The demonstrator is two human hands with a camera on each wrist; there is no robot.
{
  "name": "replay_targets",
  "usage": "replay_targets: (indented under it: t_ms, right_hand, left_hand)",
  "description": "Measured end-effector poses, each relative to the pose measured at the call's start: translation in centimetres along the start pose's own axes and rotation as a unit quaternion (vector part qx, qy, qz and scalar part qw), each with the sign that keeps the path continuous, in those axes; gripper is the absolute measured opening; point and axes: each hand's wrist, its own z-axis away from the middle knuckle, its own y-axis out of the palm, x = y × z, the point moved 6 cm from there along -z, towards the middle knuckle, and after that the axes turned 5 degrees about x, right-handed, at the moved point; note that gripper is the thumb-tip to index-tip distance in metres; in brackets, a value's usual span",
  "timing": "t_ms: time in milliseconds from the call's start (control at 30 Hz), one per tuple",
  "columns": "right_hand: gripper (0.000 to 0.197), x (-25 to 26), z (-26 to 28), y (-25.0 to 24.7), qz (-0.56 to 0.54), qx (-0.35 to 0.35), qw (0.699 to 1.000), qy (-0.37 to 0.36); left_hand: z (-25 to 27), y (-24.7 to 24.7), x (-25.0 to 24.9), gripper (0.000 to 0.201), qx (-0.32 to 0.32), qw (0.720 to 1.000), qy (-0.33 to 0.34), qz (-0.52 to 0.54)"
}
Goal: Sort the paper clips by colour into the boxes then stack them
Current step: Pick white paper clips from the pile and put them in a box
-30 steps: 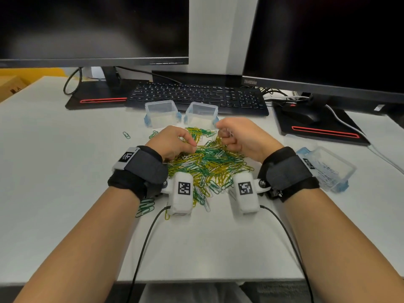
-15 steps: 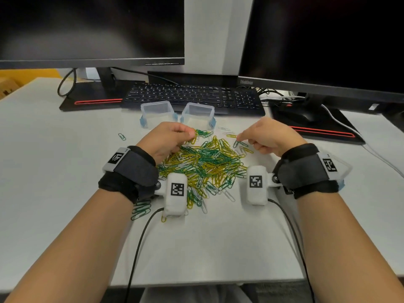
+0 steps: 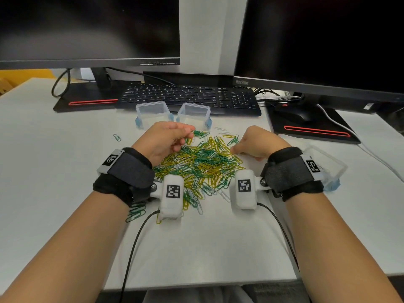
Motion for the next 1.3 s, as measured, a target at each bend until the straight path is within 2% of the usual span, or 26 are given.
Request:
replay_targets:
  t_ms: [167, 233, 267, 300, 333, 400, 500, 533, 567, 600, 633, 733, 800, 867, 967, 1000, 1100, 1167, 1233, 1300]
  right_hand:
    - [0.029, 0.0, -0.3, -0.1, -0.016, 0.014, 0.999, -0.034]
    - [0.03, 0.2, -0.3, -0.2, -0.083, 0.026, 0.994, -0.062]
    - [0.028, 0.5, -0.2, -0.1, -0.153, 0.04, 0.984, -0.08]
    - [0.024, 1.0, -0.1, 0.1, -0.252, 0.062, 0.961, -0.094]
    - [0.019, 1.5, 0.0, 0.3, -0.365, 0.086, 0.921, -0.103]
    - [0.01, 2.6, 0.2, 0.6, -0.552, 0.138, 0.815, -0.112]
    - [0.01, 4.3, 0.6, 1.0, -0.696, 0.22, 0.668, -0.146]
    - [0.008, 4.7, 0.8, 1.3, -0.723, 0.242, 0.63, -0.148]
    - [0.005, 5.0, 0.8, 1.7, -0.74, 0.255, 0.606, -0.142]
    - [0.005, 5.3, 0.7, 2.2, -0.748, 0.259, 0.597, -0.128]
    - [0.011, 5.4, 0.5, 2.8, -0.748, 0.257, 0.602, -0.109]
    - [0.032, 6.1, 0.0, 4.4, -0.728, 0.254, 0.633, -0.064]
    - [0.044, 6.8, 0.2, 5.2, -0.726, 0.276, 0.628, -0.051]
    - [0.052, 7.5, 0.5, 5.6, -0.732, 0.301, 0.609, -0.048]
    - [0.05, 8.3, 0.9, 6.3, -0.747, 0.331, 0.575, -0.039]
    - [0.045, 8.5, 0.9, 6.5, -0.751, 0.328, 0.572, -0.032]
    - [0.034, 8.8, 0.9, 6.8, -0.747, 0.311, 0.587, -0.025]
    - [0.031, 8.6, 1.0, 6.1, -0.757, 0.305, 0.577, -0.033]
    - [0.032, 7.4, 0.8, 4.0, -0.781, 0.263, 0.563, -0.062]
    - [0.034, 4.9, 0.9, 0.7, -0.804, 0.173, 0.56, -0.099]
  left_hand:
    - [-0.1, 1.0, 0.5, 0.024, 0.044, 0.99, -0.05, 0.124]
    - [0.0, 1.4, 0.5, 0.023, 0.055, 0.98, -0.065, 0.177]
    - [0.1, 1.5, 0.5, 0.021, 0.058, 0.974, -0.072, 0.205]
    - [0.1, 1.5, 0.4, 0.019, 0.06, 0.968, -0.078, 0.229]
    - [0.2, 1.6, 0.4, 0.017, 0.061, 0.963, -0.083, 0.248]
    - [0.3, 1.8, 0.4, 0.016, 0.066, 0.954, -0.091, 0.279]
    - [0.6, 2.4, 0.1, 0.021, 0.075, 0.938, -0.085, 0.327]
    - [0.8, 2.6, -0.2, 0.024, 0.078, 0.935, -0.071, 0.339]
    - [0.8, 2.7, -0.6, 0.027, 0.082, 0.933, -0.052, 0.347]
    - [0.9, 2.8, -1.1, 0.031, 0.086, 0.933, -0.029, 0.348]
    - [1.1, 2.9, -1.5, 0.035, 0.092, 0.935, -0.003, 0.342]
    - [1.6, 3.4, -3.0, 0.043, 0.118, 0.946, 0.074, 0.294]
    - [2.2, 4.1, -3.6, 0.046, 0.136, 0.957, 0.113, 0.229]
    - [2.7, 4.8, -3.9, 0.047, 0.15, 0.965, 0.143, 0.163]
    - [3.0, 5.3, -4.0, 0.049, 0.15, 0.966, 0.169, 0.128]
    - [2.9, 5.2, -4.0, 0.049, 0.138, 0.966, 0.173, 0.133]
    - [2.5, 4.4, -3.9, 0.049, 0.096, 0.966, 0.186, 0.15]
    - [2.2, 3.7, -3.8, 0.047, 0.072, 0.963, 0.191, 0.175]
    - [1.8, 2.9, -3.5, 0.045, 0.057, 0.956, 0.183, 0.222]
    - [1.5, 2.2, -2.9, 0.042, 0.039, 0.95, 0.15, 0.271]
